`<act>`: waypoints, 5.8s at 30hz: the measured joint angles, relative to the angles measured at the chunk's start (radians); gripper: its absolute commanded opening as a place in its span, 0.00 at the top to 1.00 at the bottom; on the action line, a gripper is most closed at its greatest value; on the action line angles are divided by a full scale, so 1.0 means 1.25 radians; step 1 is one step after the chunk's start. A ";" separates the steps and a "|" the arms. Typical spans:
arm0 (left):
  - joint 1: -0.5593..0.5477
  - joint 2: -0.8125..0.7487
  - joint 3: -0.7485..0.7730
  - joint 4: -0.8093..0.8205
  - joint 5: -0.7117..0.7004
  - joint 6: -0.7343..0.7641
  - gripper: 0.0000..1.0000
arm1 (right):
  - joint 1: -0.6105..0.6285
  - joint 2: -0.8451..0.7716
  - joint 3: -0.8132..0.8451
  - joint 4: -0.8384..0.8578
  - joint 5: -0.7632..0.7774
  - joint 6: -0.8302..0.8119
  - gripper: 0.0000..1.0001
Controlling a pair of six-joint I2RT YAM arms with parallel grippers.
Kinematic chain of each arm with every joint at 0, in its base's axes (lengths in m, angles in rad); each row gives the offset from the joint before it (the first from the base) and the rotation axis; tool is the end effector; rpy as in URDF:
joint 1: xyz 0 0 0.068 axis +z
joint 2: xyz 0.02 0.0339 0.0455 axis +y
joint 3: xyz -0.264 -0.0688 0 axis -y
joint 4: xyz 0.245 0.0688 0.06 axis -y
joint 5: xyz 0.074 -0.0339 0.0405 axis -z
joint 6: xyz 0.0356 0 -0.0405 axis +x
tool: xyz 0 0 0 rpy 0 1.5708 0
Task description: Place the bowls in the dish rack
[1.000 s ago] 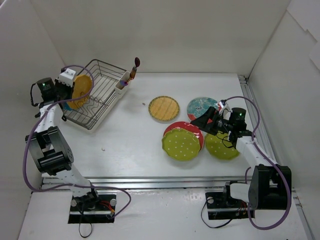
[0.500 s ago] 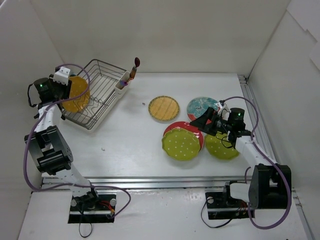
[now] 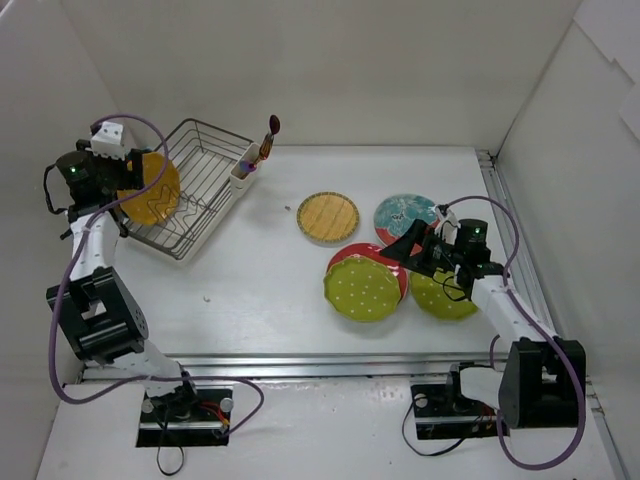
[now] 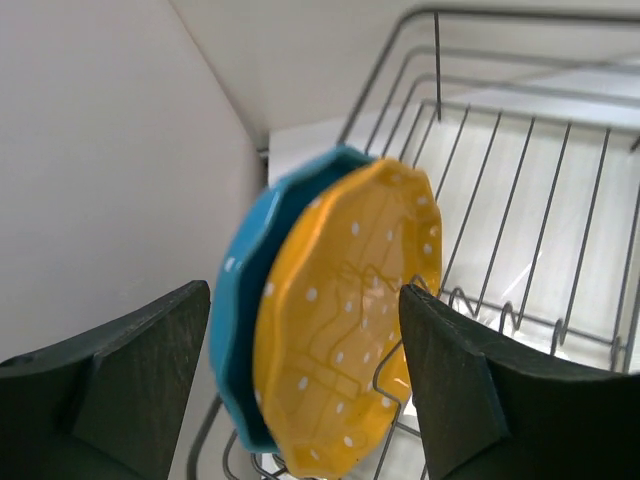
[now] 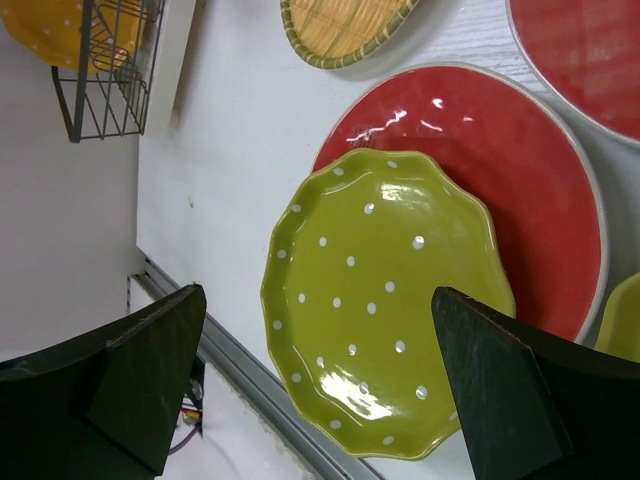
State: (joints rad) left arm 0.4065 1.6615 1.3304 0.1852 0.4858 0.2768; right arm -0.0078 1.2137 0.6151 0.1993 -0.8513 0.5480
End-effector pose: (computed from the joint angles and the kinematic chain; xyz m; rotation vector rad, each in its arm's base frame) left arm 0.3735 0.1427 0.3382 0.2474 1.6825 0.0930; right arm 0.2539 0.0248 0.2345 -0.0287 2.0109 1.1824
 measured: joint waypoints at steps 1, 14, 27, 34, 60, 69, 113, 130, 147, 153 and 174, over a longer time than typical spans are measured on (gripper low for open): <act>0.000 -0.015 0.002 -0.001 -0.001 -0.014 0.27 | 0.007 -0.010 0.000 -0.013 0.015 -0.004 0.07; -0.295 -0.267 0.136 -0.184 -0.049 -0.246 0.33 | 0.028 -0.241 -0.068 -0.154 0.148 -0.023 0.08; -0.758 -0.388 -0.259 -0.302 -0.172 -0.655 0.33 | 0.028 -0.266 -0.107 -0.207 0.197 -0.023 0.12; -0.851 -0.241 -0.371 -0.249 -0.191 -0.851 0.34 | 0.028 -0.238 -0.107 -0.211 0.218 -0.040 0.32; -0.928 -0.009 -0.325 -0.164 -0.185 -0.967 1.00 | 0.063 -0.124 -0.088 -0.210 0.266 -0.076 0.50; -0.900 -0.084 -0.325 -0.262 -0.216 -0.891 1.00 | 0.093 -0.082 -0.054 -0.190 0.277 -0.078 0.52; -0.805 -0.037 -0.395 -0.069 -0.061 -0.916 0.55 | 0.221 0.202 -0.005 -0.011 0.295 -0.021 1.00; -0.799 -0.026 -0.446 -0.015 -0.003 -0.960 0.63 | 0.246 0.143 -0.002 -0.049 0.323 -0.022 1.00; -0.765 -0.047 -0.567 0.190 0.076 -1.033 0.81 | 0.283 0.165 0.028 -0.072 0.383 -0.027 1.00; -0.754 -0.054 -0.612 0.280 0.098 -1.052 0.69 | 0.290 0.166 0.036 -0.067 0.385 -0.026 1.00; -0.754 -0.065 -0.627 0.393 0.175 -1.089 0.73 | 0.306 0.176 0.053 -0.023 0.320 -0.017 1.00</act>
State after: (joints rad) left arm -0.5365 1.5799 0.5461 0.6769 0.7048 -1.0840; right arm 0.3748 1.4338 0.6811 0.1703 -0.4511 0.5266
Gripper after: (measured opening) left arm 0.218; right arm 0.073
